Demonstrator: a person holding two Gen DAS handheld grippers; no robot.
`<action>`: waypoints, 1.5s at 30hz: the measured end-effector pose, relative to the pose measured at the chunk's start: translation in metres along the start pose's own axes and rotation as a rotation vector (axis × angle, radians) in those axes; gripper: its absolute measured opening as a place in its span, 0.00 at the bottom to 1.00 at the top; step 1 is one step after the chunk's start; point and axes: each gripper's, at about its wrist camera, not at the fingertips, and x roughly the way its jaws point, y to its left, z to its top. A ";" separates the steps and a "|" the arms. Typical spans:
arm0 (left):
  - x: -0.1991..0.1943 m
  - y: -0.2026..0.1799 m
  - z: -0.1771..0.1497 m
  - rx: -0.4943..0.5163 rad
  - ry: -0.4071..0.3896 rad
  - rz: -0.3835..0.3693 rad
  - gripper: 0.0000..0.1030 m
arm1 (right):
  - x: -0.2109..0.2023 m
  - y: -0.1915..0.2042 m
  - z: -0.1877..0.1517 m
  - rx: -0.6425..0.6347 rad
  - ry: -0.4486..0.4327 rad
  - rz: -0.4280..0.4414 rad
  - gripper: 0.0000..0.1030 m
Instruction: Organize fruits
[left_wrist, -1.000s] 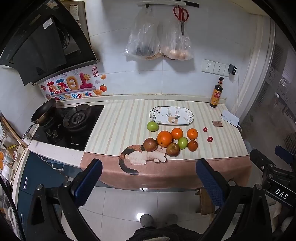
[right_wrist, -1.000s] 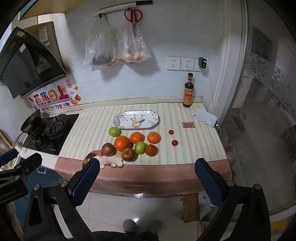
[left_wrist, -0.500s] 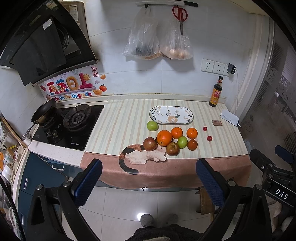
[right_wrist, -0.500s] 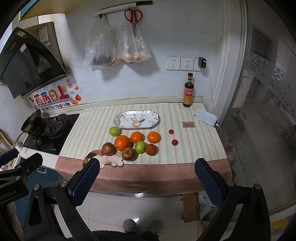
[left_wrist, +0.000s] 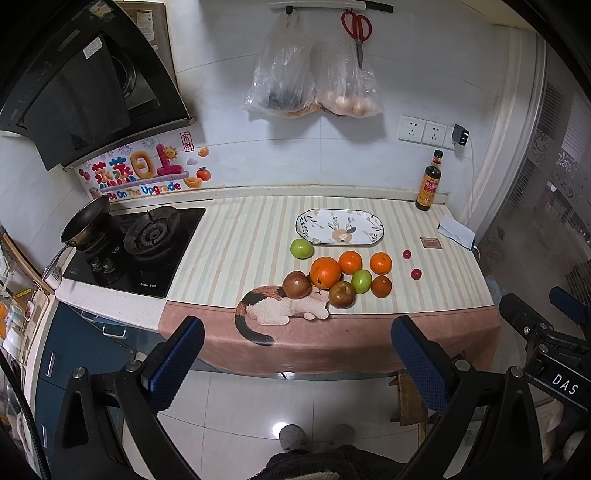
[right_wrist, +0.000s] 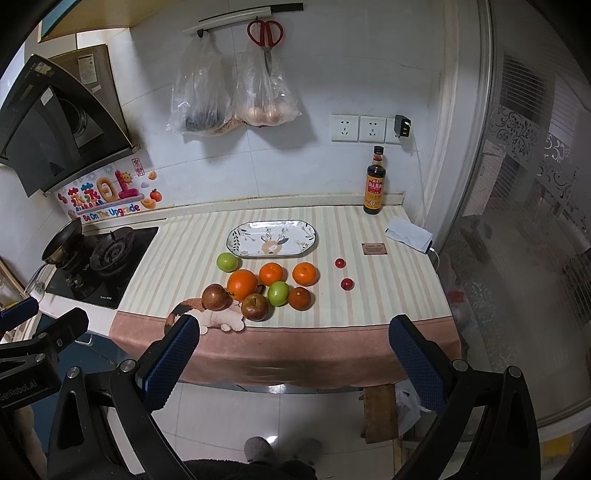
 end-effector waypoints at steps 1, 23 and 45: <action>0.001 0.000 0.001 0.001 0.001 0.000 1.00 | -0.001 -0.001 0.000 0.001 0.000 0.001 1.00; -0.001 -0.008 0.002 0.006 -0.007 0.002 1.00 | -0.002 -0.004 0.004 0.005 -0.007 -0.001 1.00; -0.001 -0.005 0.010 0.006 -0.011 0.000 1.00 | -0.004 -0.001 0.007 0.008 -0.008 0.005 1.00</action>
